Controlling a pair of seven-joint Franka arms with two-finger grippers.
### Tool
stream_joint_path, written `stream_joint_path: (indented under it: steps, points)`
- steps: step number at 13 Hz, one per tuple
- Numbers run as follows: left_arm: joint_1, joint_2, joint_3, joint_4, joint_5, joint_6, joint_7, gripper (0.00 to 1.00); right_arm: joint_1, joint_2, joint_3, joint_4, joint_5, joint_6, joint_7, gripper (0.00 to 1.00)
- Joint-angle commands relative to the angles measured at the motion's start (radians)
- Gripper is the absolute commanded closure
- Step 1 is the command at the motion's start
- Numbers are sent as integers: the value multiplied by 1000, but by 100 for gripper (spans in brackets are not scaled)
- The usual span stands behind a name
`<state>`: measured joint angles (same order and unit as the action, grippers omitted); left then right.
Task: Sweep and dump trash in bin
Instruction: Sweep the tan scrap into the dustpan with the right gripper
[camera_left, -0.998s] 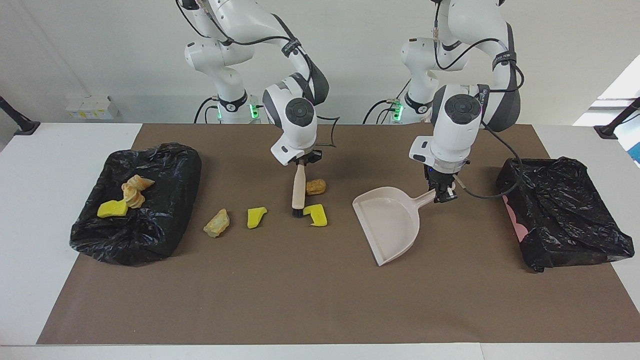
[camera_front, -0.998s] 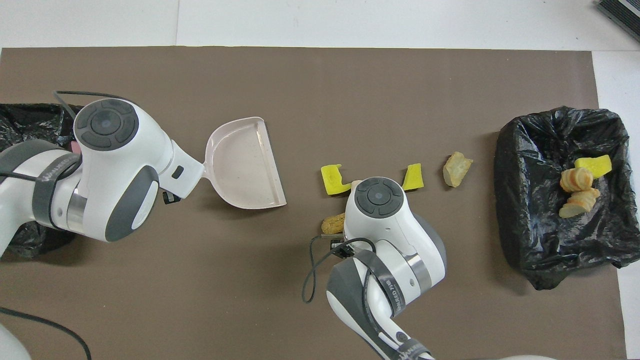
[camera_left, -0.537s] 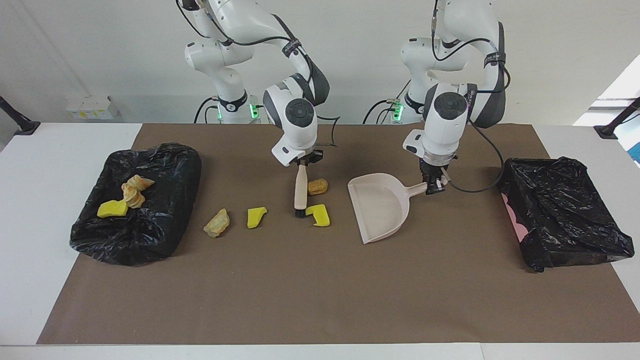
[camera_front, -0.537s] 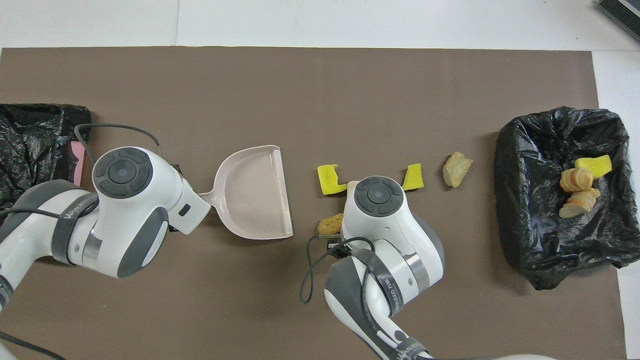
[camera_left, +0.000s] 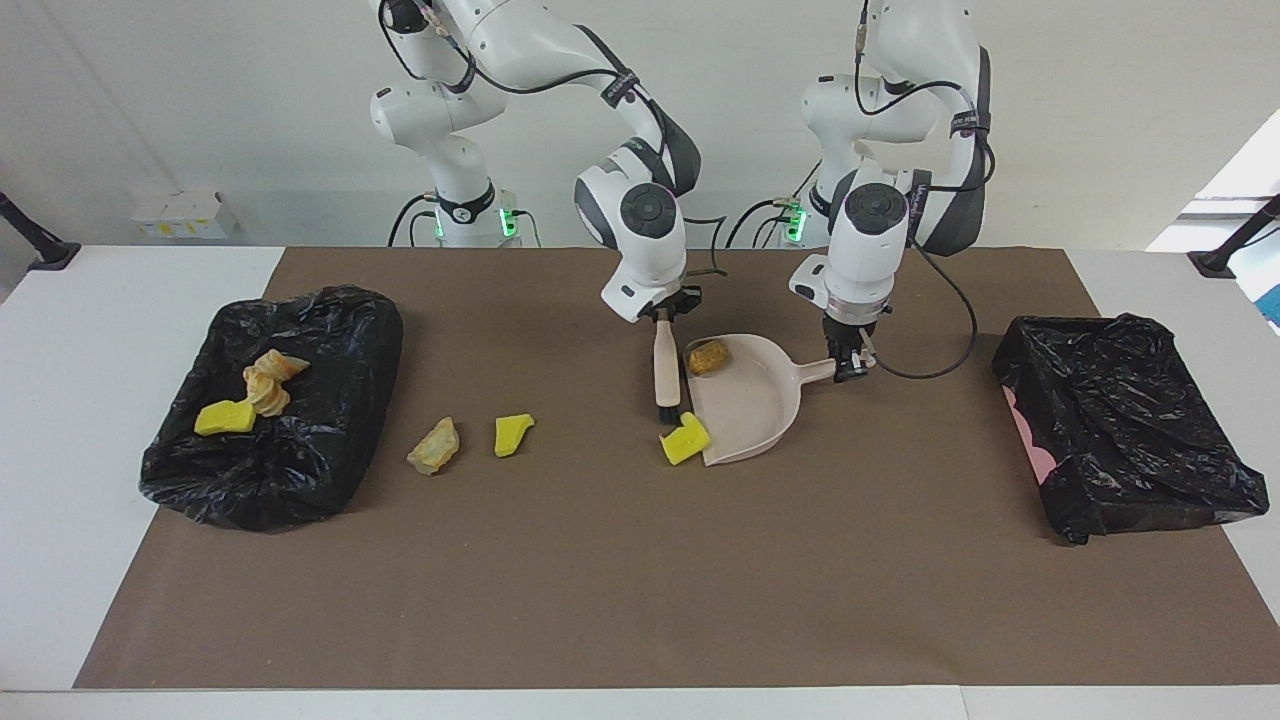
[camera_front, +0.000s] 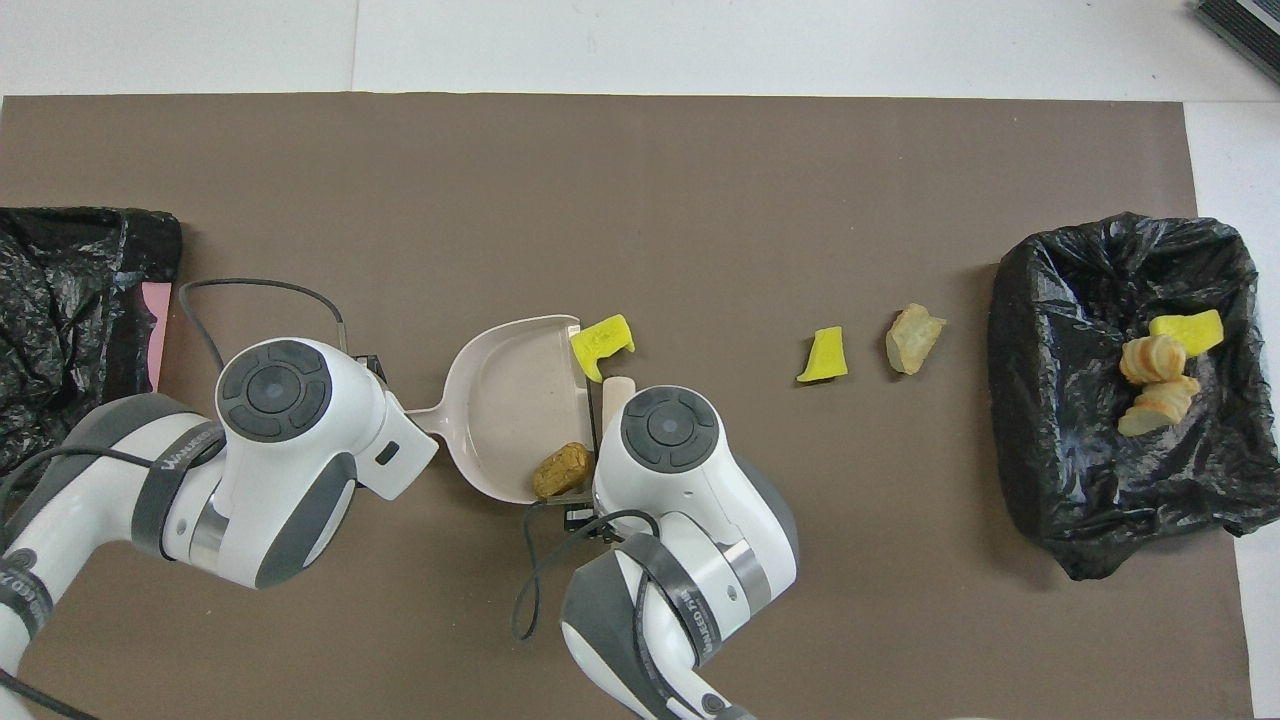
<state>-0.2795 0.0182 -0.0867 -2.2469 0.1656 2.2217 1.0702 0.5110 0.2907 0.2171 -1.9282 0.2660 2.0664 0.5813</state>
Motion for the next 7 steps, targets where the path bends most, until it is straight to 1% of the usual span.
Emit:
stream_joint_path:
  steps: [1, 3, 4, 5, 6, 7]
  points:
    - [-18, -41, 9, -48, 8, 12, -1, 100, 13, 82, 1, 156, 67, -18, -15, 100]
    - [-17, -41, 7, -48, 8, 4, -77, 100, 1, 82, 1, 170, 67, -28, -14, 100]
    - [-18, -43, 7, -48, 8, -3, -122, 100, -17, 67, -5, 166, 64, -52, -14, 100]
    - [-18, -43, 7, -48, 8, -13, -137, 95, -38, 50, -7, 170, 49, -108, -8, 100]
    - [-18, -46, 7, -48, 8, -16, -138, 84, -57, 29, -18, 167, 45, -152, -3, 100]
    - [-18, -46, 7, -48, 8, -14, -139, 75, -96, 10, -22, 166, 42, -190, -3, 100]
